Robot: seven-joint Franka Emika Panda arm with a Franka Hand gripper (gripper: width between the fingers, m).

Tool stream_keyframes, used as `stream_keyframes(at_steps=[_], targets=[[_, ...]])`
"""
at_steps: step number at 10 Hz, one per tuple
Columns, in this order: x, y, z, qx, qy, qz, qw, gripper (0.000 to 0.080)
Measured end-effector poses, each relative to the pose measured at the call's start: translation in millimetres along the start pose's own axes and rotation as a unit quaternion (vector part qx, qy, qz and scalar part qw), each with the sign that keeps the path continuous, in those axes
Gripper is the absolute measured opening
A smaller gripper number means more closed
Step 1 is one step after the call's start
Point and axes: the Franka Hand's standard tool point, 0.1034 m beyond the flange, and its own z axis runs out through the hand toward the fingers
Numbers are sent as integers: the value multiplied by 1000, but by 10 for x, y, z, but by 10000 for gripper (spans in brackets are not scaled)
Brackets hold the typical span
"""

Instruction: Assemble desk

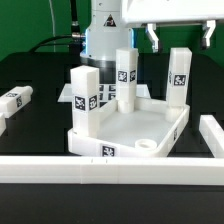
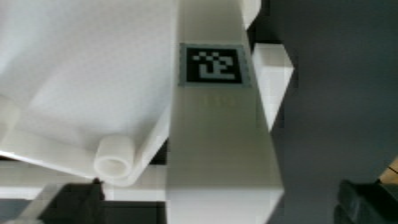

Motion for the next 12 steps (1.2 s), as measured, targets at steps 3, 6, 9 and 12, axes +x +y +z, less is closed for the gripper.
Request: stream_keyframes(at_steps=[3, 6, 9, 12], targets=[[-119, -17, 81, 5, -62, 3, 998, 649], [-57, 7, 106, 16, -167, 18, 986, 649], [15, 52, 139, 19, -217, 24, 976, 649], [39, 113, 159, 17, -217, 28, 976, 649]])
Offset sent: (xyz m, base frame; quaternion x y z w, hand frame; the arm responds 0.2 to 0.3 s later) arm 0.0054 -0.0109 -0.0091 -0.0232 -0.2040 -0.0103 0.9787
